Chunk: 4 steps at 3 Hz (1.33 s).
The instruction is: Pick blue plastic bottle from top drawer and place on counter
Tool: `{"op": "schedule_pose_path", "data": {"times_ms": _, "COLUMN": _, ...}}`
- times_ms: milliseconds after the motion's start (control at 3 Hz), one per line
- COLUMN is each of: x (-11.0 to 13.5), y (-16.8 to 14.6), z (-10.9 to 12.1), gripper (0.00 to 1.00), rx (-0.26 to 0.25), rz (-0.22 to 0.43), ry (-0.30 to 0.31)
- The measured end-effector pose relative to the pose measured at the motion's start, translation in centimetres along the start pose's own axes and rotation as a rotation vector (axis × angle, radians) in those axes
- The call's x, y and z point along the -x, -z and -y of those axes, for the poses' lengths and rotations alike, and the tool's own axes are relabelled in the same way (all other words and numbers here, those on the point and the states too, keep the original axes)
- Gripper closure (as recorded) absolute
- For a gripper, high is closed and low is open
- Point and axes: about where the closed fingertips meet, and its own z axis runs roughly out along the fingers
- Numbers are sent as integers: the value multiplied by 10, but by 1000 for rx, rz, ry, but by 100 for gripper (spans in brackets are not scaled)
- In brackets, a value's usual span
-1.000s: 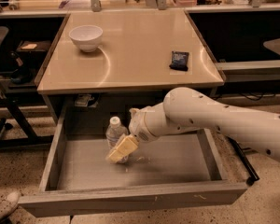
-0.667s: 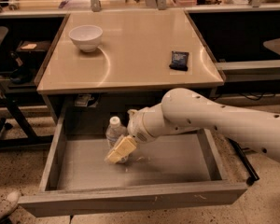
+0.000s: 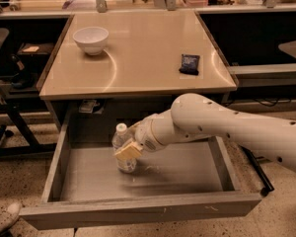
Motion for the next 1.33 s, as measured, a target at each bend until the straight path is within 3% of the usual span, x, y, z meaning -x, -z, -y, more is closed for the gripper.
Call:
{"op": "schedule_pose_path", "data": {"times_ms": 667, "x": 2, "y": 0, "z": -5, "gripper": 88, "rx": 13, "rz": -10, "ry": 3}}
{"op": "schedule_pose_path", "data": {"times_ms": 1000, "x": 25, "y": 25, "z": -12, "gripper": 100, "rx": -3, "rz": -12, "ry": 20}}
{"op": "schedule_pose_path", "data": {"times_ms": 1333, "x": 59, "y": 62, "z": -10, "gripper": 100, "rx": -26, "rz": -21, "ry": 32}}
